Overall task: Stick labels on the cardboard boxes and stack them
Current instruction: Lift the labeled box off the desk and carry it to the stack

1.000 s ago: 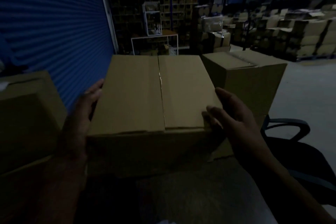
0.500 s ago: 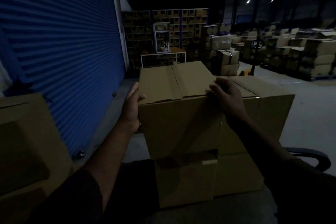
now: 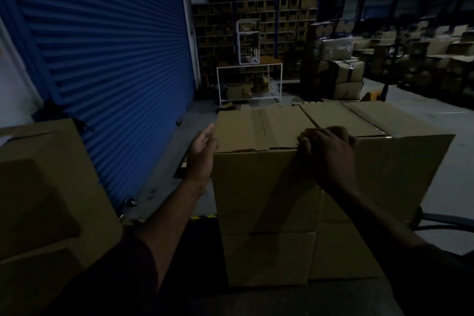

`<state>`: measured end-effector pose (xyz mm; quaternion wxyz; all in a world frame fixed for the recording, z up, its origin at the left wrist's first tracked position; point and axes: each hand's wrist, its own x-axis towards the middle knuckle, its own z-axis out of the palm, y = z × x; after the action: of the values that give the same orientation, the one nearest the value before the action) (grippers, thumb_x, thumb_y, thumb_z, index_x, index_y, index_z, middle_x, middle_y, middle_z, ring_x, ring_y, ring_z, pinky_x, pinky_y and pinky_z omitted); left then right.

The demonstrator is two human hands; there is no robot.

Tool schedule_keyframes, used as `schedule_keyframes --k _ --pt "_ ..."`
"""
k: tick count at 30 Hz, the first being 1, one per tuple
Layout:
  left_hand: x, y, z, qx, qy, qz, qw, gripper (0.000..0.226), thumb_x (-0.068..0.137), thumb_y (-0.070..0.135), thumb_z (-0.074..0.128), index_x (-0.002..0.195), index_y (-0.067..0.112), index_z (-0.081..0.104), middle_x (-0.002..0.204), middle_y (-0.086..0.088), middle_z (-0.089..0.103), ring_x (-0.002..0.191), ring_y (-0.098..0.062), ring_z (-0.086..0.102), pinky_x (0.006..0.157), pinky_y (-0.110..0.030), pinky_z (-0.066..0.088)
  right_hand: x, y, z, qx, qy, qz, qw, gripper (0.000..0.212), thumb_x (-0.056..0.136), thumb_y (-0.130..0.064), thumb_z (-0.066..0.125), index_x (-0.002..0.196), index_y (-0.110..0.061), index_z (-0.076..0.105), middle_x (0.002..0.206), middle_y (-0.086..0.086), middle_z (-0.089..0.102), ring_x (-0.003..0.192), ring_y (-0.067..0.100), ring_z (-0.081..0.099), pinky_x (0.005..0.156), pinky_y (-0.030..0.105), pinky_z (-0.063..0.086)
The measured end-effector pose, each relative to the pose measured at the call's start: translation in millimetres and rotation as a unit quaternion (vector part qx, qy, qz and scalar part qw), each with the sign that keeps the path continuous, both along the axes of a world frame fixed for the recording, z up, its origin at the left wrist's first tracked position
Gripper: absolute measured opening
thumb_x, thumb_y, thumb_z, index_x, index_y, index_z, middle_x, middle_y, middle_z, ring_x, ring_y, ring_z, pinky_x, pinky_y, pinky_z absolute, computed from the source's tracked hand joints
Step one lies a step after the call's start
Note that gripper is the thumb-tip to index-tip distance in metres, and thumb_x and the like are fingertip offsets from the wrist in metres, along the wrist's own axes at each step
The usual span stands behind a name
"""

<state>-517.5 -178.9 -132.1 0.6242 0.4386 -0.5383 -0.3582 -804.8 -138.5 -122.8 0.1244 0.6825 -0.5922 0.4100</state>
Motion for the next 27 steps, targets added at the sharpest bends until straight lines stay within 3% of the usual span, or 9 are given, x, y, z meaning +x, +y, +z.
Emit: schedule_keyframes --k 3,6,8,10,12,14,21,24,27 --pt "5.1 1.5 0.5 -0.041 -0.057 0.014 0.997 0.046 0.108 0.015 0.056 0.154 0.015 0.052 0.155 0.006 0.052 0.142 -0.006 0.048 0.098 -0.002 0.041 15.3 3.1 7.4 -0.025 0.023 0.023 0.999 0.034 0.099 -0.041 0.054 0.123 -0.021 0.067 0.130 -0.002 0.064 0.128 0.021 0.038 0.097 0.047 0.040" --pt "9.9 13.5 2.8 -0.051 -0.093 0.020 0.994 0.050 0.107 0.018 0.061 0.155 0.017 0.049 0.151 0.011 0.050 0.142 -0.002 0.045 0.097 -0.001 0.039 46.7 1.7 13.1 -0.034 0.044 0.057 0.997 0.035 0.098 -0.043 0.051 0.125 -0.026 0.065 0.131 -0.005 0.063 0.131 0.022 0.039 0.100 0.044 0.033" --pt "17.4 27.5 3.2 -0.065 -0.117 0.047 0.990 0.054 0.105 0.017 0.064 0.156 0.017 0.045 0.146 0.019 0.048 0.135 0.014 0.045 0.095 0.001 0.038 77.8 2.9 17.1 -0.046 0.051 0.096 0.993 0.032 0.099 -0.042 0.054 0.124 -0.027 0.065 0.130 -0.006 0.063 0.131 0.021 0.040 0.101 0.043 0.031" --pt "31.8 38.8 -0.9 -0.087 -0.164 0.109 0.977 0.059 0.105 0.025 0.066 0.158 0.019 0.042 0.148 0.022 0.045 0.131 0.024 0.041 0.105 -0.005 0.038 112.4 3.3 19.3 -0.054 0.056 0.140 0.987 0.031 0.100 -0.042 0.054 0.124 -0.026 0.064 0.129 -0.006 0.064 0.130 0.022 0.042 0.101 0.045 0.035" --pt "54.7 48.1 -7.5 -0.098 -0.229 0.180 0.952 0.064 0.104 0.043 0.064 0.160 0.025 0.039 0.160 0.014 0.042 0.144 0.007 0.038 0.120 -0.026 0.036 149.8 2.2 19.7 -0.051 0.051 0.192 0.979 0.036 0.098 -0.044 0.048 0.125 -0.025 0.063 0.129 -0.005 0.064 0.127 0.024 0.046 0.101 0.048 0.038" --pt "84.3 60.1 -12.4 -0.098 -0.259 0.234 0.932 0.070 0.103 0.055 0.059 0.161 0.023 0.038 0.165 0.006 0.039 0.151 -0.008 0.036 0.125 -0.039 0.034 189.3 1.9 18.7 -0.044 0.044 0.241 0.969 0.043 0.096 -0.047 0.044 0.127 -0.023 0.063 0.128 -0.004 0.065 0.126 0.024 0.047 0.100 0.045 0.038" --pt "202.9 105.6 -3.3 -0.058 -0.284 0.312 0.905 0.078 0.099 0.068 0.051 0.162 0.026 0.034 0.166 0.008 0.035 0.152 -0.007 0.033 0.124 -0.039 0.035 320.2 11.7 20.3 -0.041 0.036 0.357 0.932 0.047 0.097 -0.038 0.062 0.137 -0.014 0.057 0.138 0.003 0.061 0.129 0.024 0.047 0.104 0.041 0.040" --pt "249.8 118.1 -1.4 -0.043 -0.268 0.332 0.904 0.078 0.102 0.062 0.055 0.164 0.022 0.030 0.168 0.004 0.031 0.152 -0.011 0.032 0.125 -0.039 0.032 371.7 16.3 26.4 -0.030 0.033 0.392 0.919 0.049 0.096 -0.034 0.066 0.138 -0.010 0.055 0.137 0.008 0.060 0.127 0.028 0.051 0.107 0.037 0.035" --pt "295.8 126.5 -1.0 -0.032 -0.244 0.353 0.903 0.077 0.103 0.052 0.061 0.164 0.017 0.028 0.169 -0.002 0.030 0.151 -0.016 0.034 0.123 -0.036 0.032 425.6 20.2 32.6 -0.003 0.044 0.404 0.914 0.057 0.097 -0.044 0.058 0.140 -0.008 0.051 0.141 0.011 0.056 0.129 0.031 0.048 0.109 0.044 0.039"
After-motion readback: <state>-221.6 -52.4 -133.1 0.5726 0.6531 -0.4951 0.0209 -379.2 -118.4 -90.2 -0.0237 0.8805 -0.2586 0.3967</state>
